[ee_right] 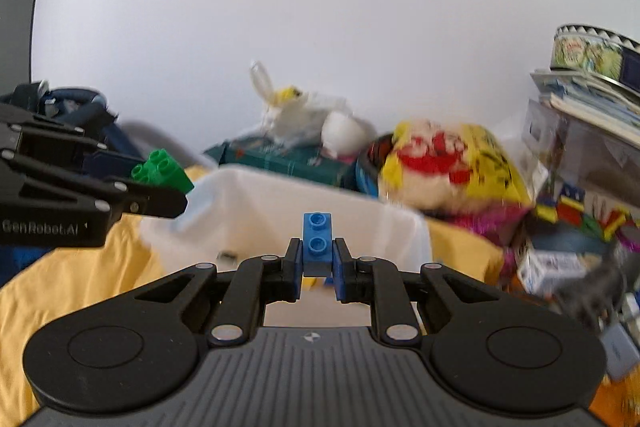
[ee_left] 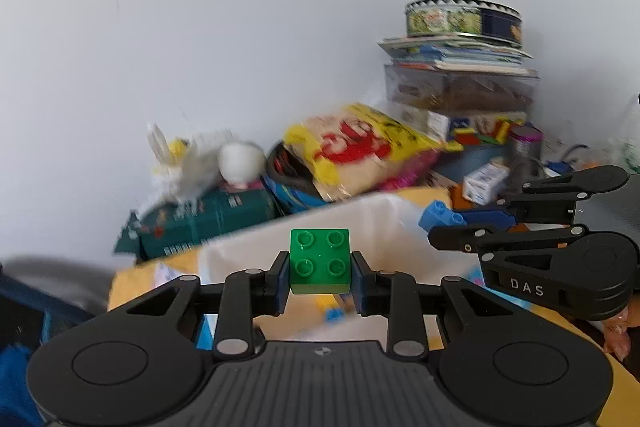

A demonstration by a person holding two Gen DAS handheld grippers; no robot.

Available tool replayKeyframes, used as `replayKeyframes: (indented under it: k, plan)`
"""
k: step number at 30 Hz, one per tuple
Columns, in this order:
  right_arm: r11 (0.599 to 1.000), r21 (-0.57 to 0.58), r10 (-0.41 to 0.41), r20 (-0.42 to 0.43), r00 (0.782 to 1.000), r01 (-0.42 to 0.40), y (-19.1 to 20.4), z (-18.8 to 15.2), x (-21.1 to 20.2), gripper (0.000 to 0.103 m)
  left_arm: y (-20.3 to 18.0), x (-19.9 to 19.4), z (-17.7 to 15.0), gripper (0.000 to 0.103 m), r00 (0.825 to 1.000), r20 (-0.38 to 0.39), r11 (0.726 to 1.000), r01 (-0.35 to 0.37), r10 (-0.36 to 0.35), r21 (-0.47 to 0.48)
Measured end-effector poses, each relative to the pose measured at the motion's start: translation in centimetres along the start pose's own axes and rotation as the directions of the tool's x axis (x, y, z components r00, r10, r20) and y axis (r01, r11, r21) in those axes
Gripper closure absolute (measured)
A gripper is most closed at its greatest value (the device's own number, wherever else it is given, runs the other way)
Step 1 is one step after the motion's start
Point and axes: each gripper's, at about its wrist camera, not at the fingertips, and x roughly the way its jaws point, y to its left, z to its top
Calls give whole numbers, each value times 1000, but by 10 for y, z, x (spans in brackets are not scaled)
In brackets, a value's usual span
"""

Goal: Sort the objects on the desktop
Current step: 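Carry both bricks over the white bin and open both tools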

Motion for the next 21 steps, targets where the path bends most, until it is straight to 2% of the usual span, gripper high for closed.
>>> replayKeyframes:
  k: [5,10,13,14,15,18,21]
  plan:
    - [998,63,-11,-46,999,14,-17,19,32,85,11,36,16,69,999,-32,1000,-23,23,-9]
    - [991,110,-58,-134,989,73,-27,16,66,85,14,68,6,69,994,-102,999,-48,48,2]
    - [989,119,-65,-179,982,87,-26,9,78,84,14,86,-5,69,982,-171,997,-80,81,10]
    - [988,123,-68,-201,977,94,-24,7,81,80,15,87,-7,69,978,-184,995,-95,94,4]
    - [987,130,-68,-219,973,99,-24,4,84,72,15,85,-9,69,977,-188,995,-99,97,-6]
    - [983,155,-64,-215,975,98,-25,-3,76,71,13,65,-11,55,987,-142,997,-74,72,-7]
    - [984,154,-55,-203,978,87,-23,-7,60,71,9,43,-13,53,990,-118,996,-85,83,-14]
